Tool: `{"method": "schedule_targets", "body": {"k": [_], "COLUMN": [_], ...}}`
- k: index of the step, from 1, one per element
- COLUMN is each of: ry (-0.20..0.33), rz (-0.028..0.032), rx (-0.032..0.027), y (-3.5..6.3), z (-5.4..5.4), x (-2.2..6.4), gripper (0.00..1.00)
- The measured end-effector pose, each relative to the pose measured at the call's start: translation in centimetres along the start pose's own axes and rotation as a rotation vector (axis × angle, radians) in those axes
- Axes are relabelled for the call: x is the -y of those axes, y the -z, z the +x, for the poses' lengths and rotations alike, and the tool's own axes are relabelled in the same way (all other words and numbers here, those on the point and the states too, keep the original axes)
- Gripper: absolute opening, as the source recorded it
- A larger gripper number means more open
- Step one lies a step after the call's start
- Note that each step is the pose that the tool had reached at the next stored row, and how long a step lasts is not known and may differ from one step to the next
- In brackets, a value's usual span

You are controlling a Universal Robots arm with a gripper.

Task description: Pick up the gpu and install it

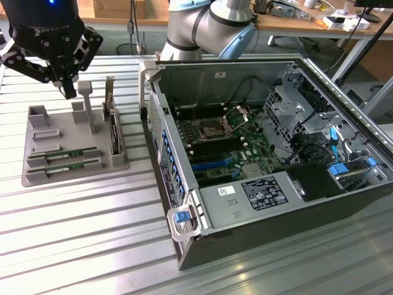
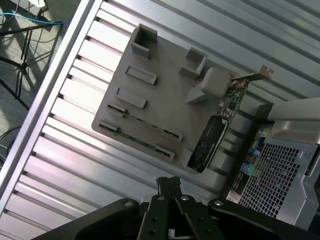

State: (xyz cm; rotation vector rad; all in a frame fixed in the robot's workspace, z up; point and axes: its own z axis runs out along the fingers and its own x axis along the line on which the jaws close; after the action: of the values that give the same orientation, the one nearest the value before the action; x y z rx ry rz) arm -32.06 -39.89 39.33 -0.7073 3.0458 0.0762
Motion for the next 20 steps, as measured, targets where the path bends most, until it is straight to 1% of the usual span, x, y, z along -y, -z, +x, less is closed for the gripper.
{"method": "schedule_targets", "body": {"k": [7,20], "ry": [0.045,0.16], "rz": [-0.0011,-0.0039], "rx": [-0.0019,-0.0071], "y": [0.0,0.0], "z": [0.0,-0.01], "x": [0.0,0.0], "gripper": [0.11,0.11]}}
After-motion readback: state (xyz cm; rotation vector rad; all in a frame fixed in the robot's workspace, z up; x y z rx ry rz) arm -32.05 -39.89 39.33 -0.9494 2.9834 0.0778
